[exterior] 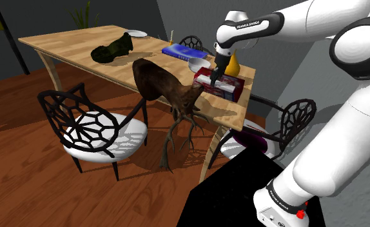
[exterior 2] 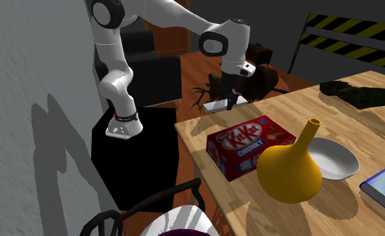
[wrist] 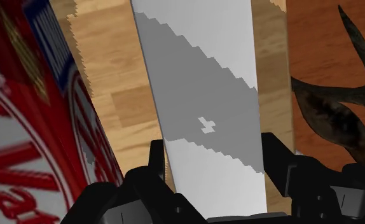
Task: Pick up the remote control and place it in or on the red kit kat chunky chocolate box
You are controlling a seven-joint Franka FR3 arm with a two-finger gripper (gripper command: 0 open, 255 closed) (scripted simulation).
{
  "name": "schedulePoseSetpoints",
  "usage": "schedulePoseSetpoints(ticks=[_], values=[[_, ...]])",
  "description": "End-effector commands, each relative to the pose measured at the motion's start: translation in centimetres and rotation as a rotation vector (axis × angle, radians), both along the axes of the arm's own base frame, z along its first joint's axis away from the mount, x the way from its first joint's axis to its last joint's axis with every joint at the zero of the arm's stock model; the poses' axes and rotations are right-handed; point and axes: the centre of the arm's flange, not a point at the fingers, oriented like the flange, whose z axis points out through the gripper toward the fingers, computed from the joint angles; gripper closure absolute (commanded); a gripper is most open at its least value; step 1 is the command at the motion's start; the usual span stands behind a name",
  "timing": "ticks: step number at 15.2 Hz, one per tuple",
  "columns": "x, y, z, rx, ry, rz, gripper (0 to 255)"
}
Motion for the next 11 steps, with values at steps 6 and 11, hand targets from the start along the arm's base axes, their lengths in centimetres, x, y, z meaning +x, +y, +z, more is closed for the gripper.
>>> schedulePoseSetpoints(ticks=[6,11], values=[[0.1,-0.1,3.7,0.0,0.0,0.0,255],[1.3,-2.4,5.1,0.0,0.0,0.0,255]])
